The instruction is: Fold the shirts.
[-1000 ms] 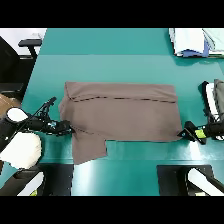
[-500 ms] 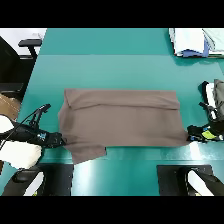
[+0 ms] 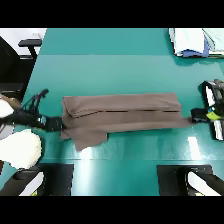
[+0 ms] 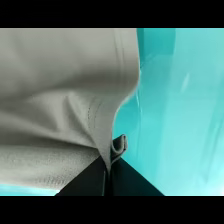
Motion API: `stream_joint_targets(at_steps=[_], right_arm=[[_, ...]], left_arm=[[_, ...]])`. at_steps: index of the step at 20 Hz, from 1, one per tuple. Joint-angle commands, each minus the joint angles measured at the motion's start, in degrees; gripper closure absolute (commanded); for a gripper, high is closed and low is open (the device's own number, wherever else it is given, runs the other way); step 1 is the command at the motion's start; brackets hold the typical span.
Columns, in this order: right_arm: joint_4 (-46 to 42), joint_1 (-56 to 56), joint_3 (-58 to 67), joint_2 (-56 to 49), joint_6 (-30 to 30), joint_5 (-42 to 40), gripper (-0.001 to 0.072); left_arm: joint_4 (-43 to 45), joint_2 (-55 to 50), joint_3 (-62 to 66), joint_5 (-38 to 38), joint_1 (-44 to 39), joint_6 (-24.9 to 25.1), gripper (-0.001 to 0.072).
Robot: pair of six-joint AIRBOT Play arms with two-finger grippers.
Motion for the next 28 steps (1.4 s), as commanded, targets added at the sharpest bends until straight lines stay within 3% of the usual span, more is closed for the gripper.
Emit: stream_joint_targets(at_steps=[1,5,8,9,11,12,15,16,18,19,20,24,28], right_arm=[[2.1,2.4,9.8,-11.4,0.0,-2.7,0.069],[5.6,2.4,19.4,-22.1,0.0,-4.9,0.069],[7.3,2.4,25.4,-28.2,-0.1,-4.4,0.0689],[8.8,2.4,26.8,-29.7,-1.2,-4.5,0.0659],[13.2,1.6,29.3,-31.8,-3.5,-4.6,0.0381],[15.7,0.9,30.1,-32.3,-4.7,-4.6,0.0317],[19.2,-2.9,30.3,-31.7,-11.3,0.3,0.0219],[19.2,-4.7,30.2,-31.7,-12.3,3.0,0.0218],[20.3,-9.5,28.4,-31.6,-12.7,4.5,0.0129],[22.2,-12.2,26.7,-31.5,-12.7,3.9,0.0129],[24.4,-14.3,24.6,-31.6,-12.7,3.1,0.0129],[30.1,-19.3,15.5,-33.4,-14.6,-0.1,0.0129],[34.1,-16.7,10.8,-36.3,-15.8,-3.4,0.0142]], left_arm=[[1.0,-13.6,11.3,6.6,0.0,3.7,0.0681],[0.9,-27.9,21.5,10.3,0.0,5.4,0.0681],[0.8,-33.4,25.2,12.3,0.0,6.5,0.068],[0.6,-33.8,25.5,13.6,0.0,6.5,0.0667],[-1.0,-33.8,25.6,15.8,0.0,6.3,0.0107],[-1.9,-33.8,25.8,16.1,0.0,6.3,0.0101],[-2.0,-33.8,28.4,11.9,0.0,6.3,0.0104],[-2.3,-33.8,29.0,10.6,0.0,6.3,0.0104],[-4.8,-33.8,29.1,10.0,-0.2,6.3,0.014],[-6.1,-33.8,29.1,10.1,-0.4,6.3,0.0444],[-7.6,-33.8,29.0,10.4,-1.0,7.0,0.0666],[-9.2,-34.1,29.0,16.7,-7.3,7.1,0.0681],[-9.4,-36.3,29.4,22.3,-14.8,2.9,0.0681]])
